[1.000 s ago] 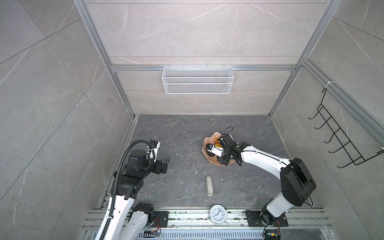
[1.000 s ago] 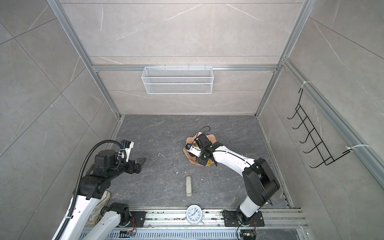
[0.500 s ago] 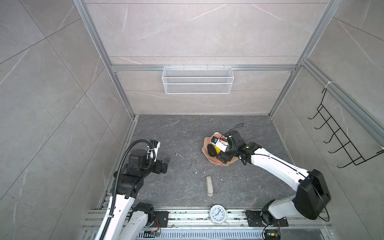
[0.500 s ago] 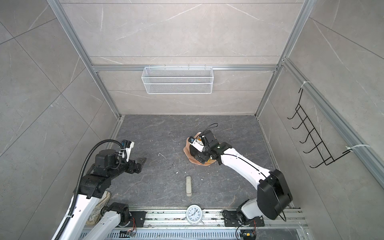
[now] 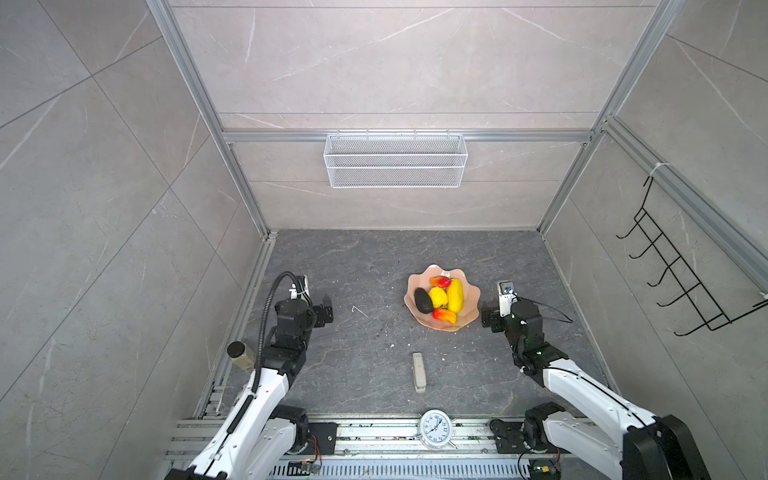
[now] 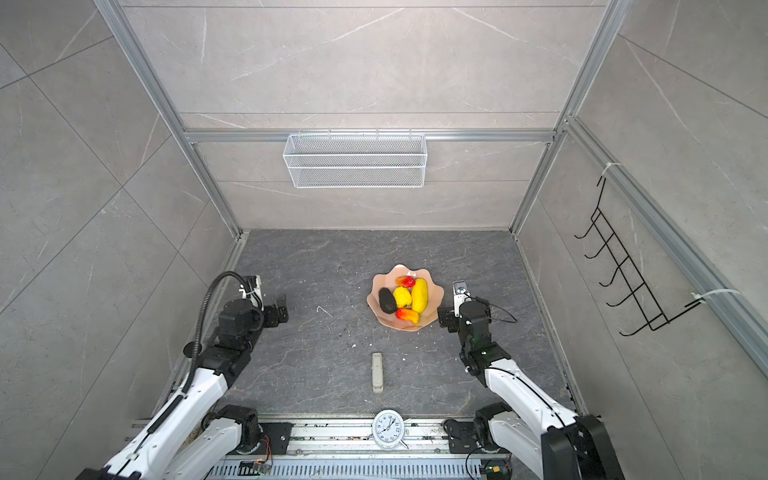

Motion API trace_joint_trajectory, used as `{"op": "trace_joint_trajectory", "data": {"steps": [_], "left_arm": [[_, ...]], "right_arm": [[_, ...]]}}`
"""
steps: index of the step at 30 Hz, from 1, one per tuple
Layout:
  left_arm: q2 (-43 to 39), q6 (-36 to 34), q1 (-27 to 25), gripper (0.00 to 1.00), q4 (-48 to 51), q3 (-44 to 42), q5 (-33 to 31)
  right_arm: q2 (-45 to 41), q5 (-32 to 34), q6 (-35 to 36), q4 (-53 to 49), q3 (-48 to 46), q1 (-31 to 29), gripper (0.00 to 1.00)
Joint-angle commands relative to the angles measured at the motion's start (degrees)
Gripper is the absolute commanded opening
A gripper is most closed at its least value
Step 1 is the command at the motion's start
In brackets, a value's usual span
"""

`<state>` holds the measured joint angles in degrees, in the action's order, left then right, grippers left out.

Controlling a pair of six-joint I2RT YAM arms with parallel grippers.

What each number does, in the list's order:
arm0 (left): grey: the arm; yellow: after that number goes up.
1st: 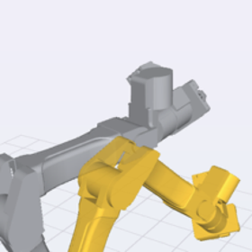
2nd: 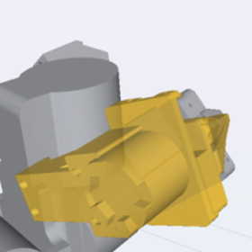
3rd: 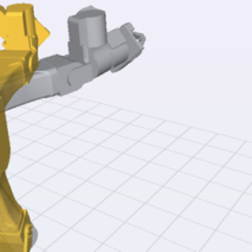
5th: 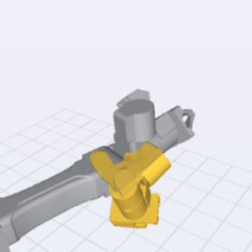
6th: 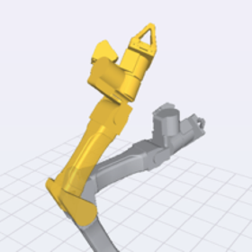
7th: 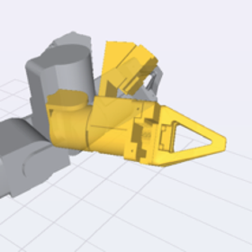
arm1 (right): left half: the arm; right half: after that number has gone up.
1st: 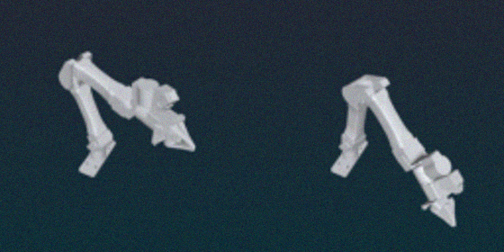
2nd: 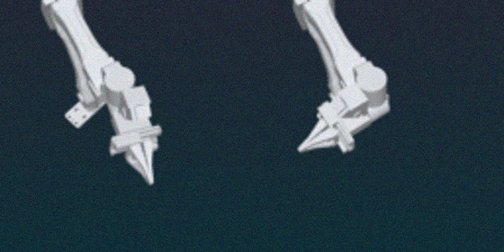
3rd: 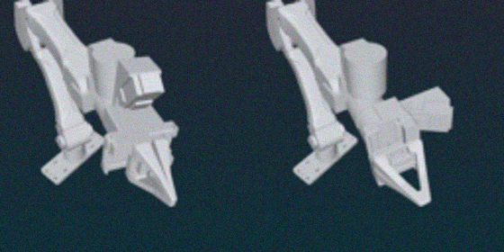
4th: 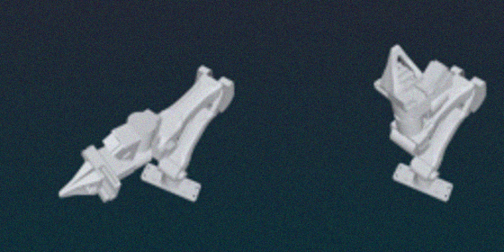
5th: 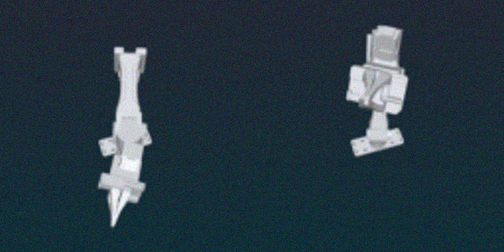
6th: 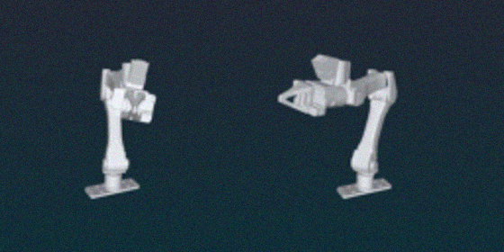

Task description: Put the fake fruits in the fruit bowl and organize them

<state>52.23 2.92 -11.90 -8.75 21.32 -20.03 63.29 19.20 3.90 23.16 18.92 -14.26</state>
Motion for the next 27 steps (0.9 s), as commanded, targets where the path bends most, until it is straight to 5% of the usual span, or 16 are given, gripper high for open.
{"op": "trace_joint_trajectory", "data": {"steps": [1, 6, 8, 10, 14, 15, 27], "left_arm": [[6.1, -7.3, 1.3, 1.0, -20.6, -2.9, -9.3], [17.6, -6.8, 7.9, 1.0, -33.7, -5.5, -1.1], [20.9, -4.6, 11.2, 1.0, -32.6, -3.7, 4.5], [23.7, -3.7, 12.7, 1.0, -28.0, 0.4, 9.7], [34.6, -2.3, 14.9, 1.0, -43.2, -1.1, 16.2], [32.7, -1.5, 15.3, 1.0, -36.9, 0.0, 16.6], [33.6, -2.1, 15.3, 1.0, -38.6, -0.1, 16.7]], "right_arm": [[8.4, 4.6, -4.4, 19.5, -0.7, 1.3, 1.0], [20.8, 2.6, -5.1, 33.7, -1.9, 4.4, 1.0], [21.0, -1.2, -8.1, 27.0, 0.6, 7.6, 1.0], [23.6, -1.9, -8.5, 30.6, 0.1, 8.5, 1.0], [23.7, -2.0, -8.4, 31.0, 0.0, 8.6, 1.0], [23.8, -1.9, -8.3, 31.2, 0.0, 8.6, 1.0], [23.7, -1.7, -7.9, 31.2, 0.1, 8.6, 1.0]]}}
